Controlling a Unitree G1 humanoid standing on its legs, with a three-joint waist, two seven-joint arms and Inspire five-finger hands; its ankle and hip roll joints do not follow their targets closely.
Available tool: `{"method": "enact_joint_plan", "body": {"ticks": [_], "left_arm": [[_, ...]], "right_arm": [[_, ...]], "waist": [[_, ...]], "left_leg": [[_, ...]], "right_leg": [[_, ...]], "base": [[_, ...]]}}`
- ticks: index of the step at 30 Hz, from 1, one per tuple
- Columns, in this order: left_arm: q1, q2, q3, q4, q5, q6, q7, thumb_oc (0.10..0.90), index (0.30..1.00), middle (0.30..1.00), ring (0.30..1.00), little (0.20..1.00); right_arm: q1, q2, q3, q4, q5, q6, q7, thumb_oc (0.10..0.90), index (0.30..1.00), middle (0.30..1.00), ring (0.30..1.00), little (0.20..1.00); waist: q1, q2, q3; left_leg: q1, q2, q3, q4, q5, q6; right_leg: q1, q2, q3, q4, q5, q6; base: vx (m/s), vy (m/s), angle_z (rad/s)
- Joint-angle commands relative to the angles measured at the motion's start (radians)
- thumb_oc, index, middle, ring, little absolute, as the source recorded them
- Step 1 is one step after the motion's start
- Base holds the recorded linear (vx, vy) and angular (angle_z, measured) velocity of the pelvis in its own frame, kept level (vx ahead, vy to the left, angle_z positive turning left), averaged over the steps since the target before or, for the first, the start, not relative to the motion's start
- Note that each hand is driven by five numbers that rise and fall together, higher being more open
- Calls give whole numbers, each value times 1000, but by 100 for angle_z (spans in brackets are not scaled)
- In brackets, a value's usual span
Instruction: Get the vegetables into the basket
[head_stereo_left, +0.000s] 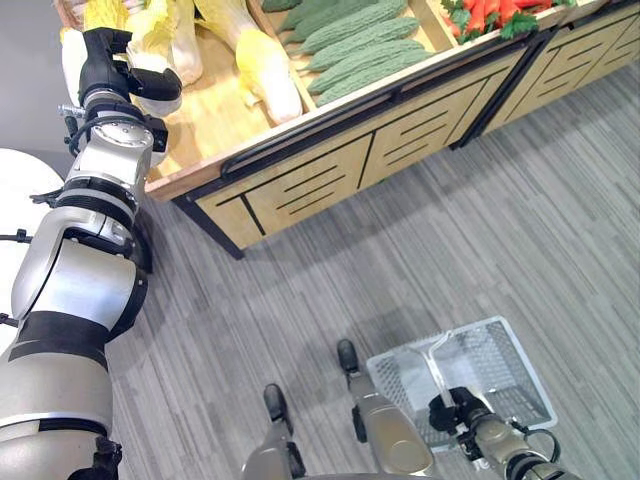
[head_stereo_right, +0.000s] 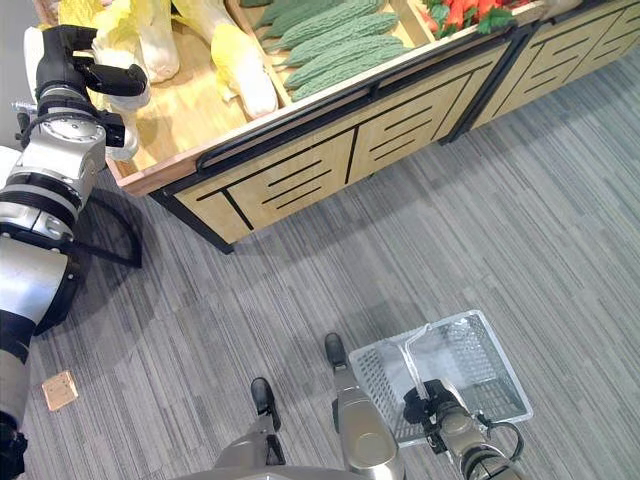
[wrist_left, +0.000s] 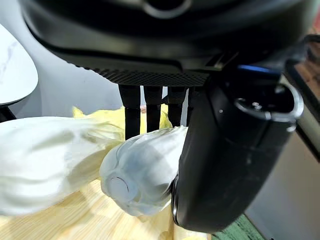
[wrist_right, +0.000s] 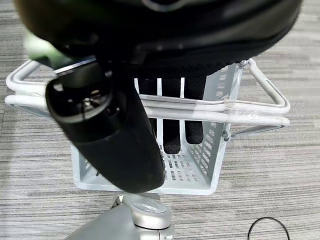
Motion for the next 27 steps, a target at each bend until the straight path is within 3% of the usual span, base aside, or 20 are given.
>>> {"method": "enact_joint_plan", "body": {"ticks": [1, 7, 14, 27], "left_arm": [[-109, 80, -22, 16, 59, -92, 31, 400, 300, 300, 300, 300], [-66, 100, -6, 8, 71, -94, 11, 400, 300, 300, 300, 300], [-4, 59, -1, -38, 97, -97, -21, 400, 300, 300, 300, 300], [-30, 44, -23, -50, 79, -100, -58, 400, 300, 300, 300, 300]], "right_arm": [[119, -10, 18, 37, 6, 7, 12, 400, 300, 300, 300, 300], [118, 1, 16, 54, -14, 16, 23, 400, 300, 300, 300, 300], [108, 6, 10, 97, -52, 41, 32, 400, 300, 300, 300, 300], [108, 9, -12, 113, -48, 54, 44, 400, 300, 300, 300, 300]], "waist": [[-1, -19, -143], [10, -23, -177], [21, -37, -207], [18, -48, -259]], "left_leg": [[105, -9, -24, 2, -82, -72], [173, -11, -15, 2, -102, -60], [256, -19, -14, 2, -125, -41], [340, -45, -10, 2, -161, -14]], "right_leg": [[104, -64, -31, -3, -133, 157], [166, -65, -21, -3, -139, 168], [248, -76, -20, -3, -145, 179], [332, -102, -10, 2, -146, 202]], "base": [[32, 21, 0], [58, 49, -3], [41, 67, -7], [-2, 71, 1]]}}
